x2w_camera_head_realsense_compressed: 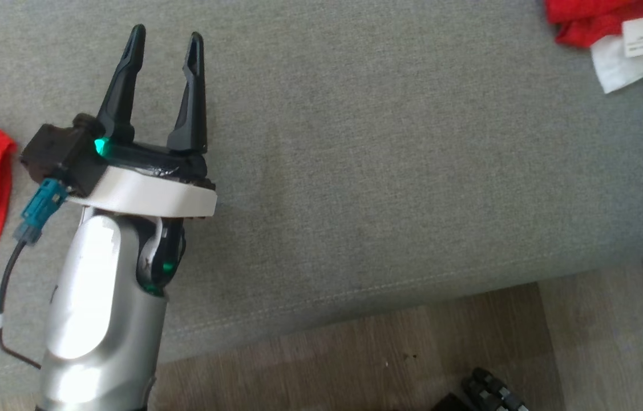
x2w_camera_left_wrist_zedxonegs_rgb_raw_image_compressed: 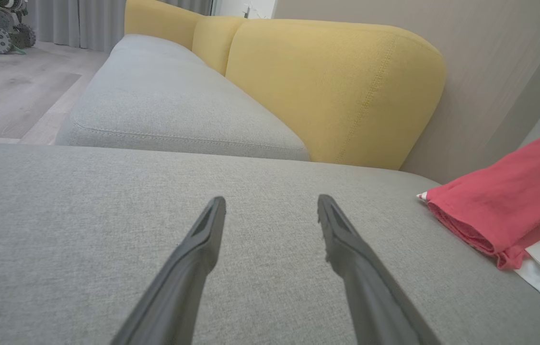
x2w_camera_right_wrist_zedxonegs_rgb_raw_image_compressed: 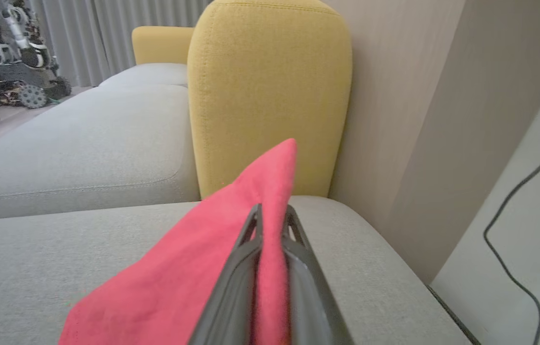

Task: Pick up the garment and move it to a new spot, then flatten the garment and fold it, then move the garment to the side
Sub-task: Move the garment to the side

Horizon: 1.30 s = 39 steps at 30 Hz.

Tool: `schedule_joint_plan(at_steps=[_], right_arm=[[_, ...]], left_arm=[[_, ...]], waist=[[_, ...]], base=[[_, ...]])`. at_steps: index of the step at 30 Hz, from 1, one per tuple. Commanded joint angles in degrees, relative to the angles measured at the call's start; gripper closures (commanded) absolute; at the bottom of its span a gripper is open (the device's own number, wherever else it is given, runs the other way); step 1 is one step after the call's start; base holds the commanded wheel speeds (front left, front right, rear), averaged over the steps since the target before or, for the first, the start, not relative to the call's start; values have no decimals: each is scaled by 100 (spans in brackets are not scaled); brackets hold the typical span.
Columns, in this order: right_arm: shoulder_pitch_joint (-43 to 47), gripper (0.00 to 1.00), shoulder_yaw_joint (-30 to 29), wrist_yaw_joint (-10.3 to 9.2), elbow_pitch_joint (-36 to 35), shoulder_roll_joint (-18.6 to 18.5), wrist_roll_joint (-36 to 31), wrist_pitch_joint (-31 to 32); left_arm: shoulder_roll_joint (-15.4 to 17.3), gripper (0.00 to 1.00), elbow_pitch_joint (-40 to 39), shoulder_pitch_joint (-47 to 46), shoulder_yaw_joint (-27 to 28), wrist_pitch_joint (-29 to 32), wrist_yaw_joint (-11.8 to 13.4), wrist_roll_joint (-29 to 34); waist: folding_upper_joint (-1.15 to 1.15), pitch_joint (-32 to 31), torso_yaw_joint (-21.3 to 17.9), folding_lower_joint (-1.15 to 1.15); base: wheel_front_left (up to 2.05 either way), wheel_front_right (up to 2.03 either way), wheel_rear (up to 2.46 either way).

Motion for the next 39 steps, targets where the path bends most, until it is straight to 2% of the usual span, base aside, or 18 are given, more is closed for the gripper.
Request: schedule_joint_plan(at_steps=[1,6,7,8,9,17,24,30,35,39], right_arm=[[-61,100,-137,20,-167,6,-175,-73],[-52,100,-426,20,-170,190,-264,1],[-47,31,-479,20,-188,235,-247,29],[-40,2,-514,20,-225,296,-178,54],[-27,0,-548,20,-254,353,-89,115],[109,0,-376,20,-987,419,-85,192],[428,0,-140,20,-1844,853,-41,245],[1267,0,232,20,-2551,1348,-21,84],[2167,0,176,20,-2618,1846,-51,-114],[2812,0,343,20,-2566,1952,-485,-441]], left_arm=[[68,0,-206,-74,151,-29,-24,45],[68,0,-202,-78,144,-29,-29,25],[67,0,-202,-79,148,-29,-29,19],[67,0,-200,-77,152,-29,-29,15],[67,0,-195,-71,159,-29,-29,13],[67,0,-131,24,183,-29,-22,-47],[67,0,-85,155,149,-29,45,-244],[67,0,-111,445,181,-29,142,-519],[67,0,-59,835,109,-29,188,-666],[67,0,-55,1187,26,-29,261,-778]], waist=[[0,9,0,-1],[0,5,23,-1],[0,4,30,-1],[0,1,37,-1],[0,-4,42,-1],[0,-126,85,-1],[0,-606,269,-1],[0,-1143,502,-1],[0,-1653,735,-1],[0,-1993,892,-1]], base=[[0,0,0],[0,0,0],[0,0,0],[0,0,0],[0,0,0],[0,0,0],[0,0,0],[0,0,0],[0,0,0],[0,0,0]])
